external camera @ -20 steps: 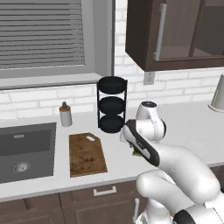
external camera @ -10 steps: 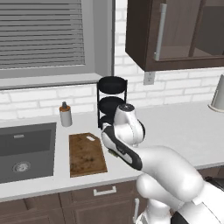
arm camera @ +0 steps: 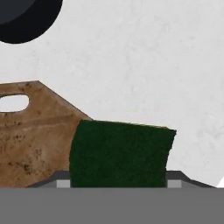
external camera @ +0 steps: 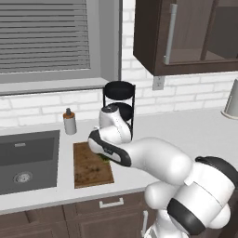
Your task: Pick up the sponge from the counter and clean the cutting board by briefly scrubbing or pressing down on the cutting board. Once finished, release the sponge.
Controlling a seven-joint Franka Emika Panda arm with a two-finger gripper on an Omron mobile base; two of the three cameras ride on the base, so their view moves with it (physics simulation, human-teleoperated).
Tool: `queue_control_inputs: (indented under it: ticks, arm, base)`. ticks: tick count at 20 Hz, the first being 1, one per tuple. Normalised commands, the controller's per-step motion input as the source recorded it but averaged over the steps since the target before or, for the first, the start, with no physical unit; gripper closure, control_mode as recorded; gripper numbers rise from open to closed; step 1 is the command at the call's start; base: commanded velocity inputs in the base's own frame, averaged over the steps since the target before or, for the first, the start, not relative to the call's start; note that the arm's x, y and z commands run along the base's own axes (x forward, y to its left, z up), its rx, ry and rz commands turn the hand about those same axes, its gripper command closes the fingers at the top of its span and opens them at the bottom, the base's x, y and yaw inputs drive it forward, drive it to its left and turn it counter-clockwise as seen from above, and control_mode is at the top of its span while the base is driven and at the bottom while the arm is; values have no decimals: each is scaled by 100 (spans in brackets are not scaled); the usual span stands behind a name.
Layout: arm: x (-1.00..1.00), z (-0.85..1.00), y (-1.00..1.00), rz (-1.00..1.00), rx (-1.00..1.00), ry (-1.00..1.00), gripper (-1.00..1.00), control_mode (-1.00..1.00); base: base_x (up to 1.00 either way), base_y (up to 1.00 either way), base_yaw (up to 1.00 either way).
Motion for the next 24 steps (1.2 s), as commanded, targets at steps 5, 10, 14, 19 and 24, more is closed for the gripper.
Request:
queue_control_inputs:
  ticks: [5, 10, 14, 19, 24]
  arm:
    - [3, -3, 43, -16, -10, 3, 100, -100]
    - [0, -12, 39, -17, -3, 0, 100, -100]
    - [0, -24, 48, -16, -11, -3, 100, -100]
    - [-2, -35, 26, -14, -6, -1, 100, -100]
    - [-13, -18, 1, -2, 0, -4, 100, -100]
  base:
    - [0, 0, 0]
    - [0, 0, 0]
    - [0, 0, 0]
    - [0, 0, 0]
    - [0, 0, 0]
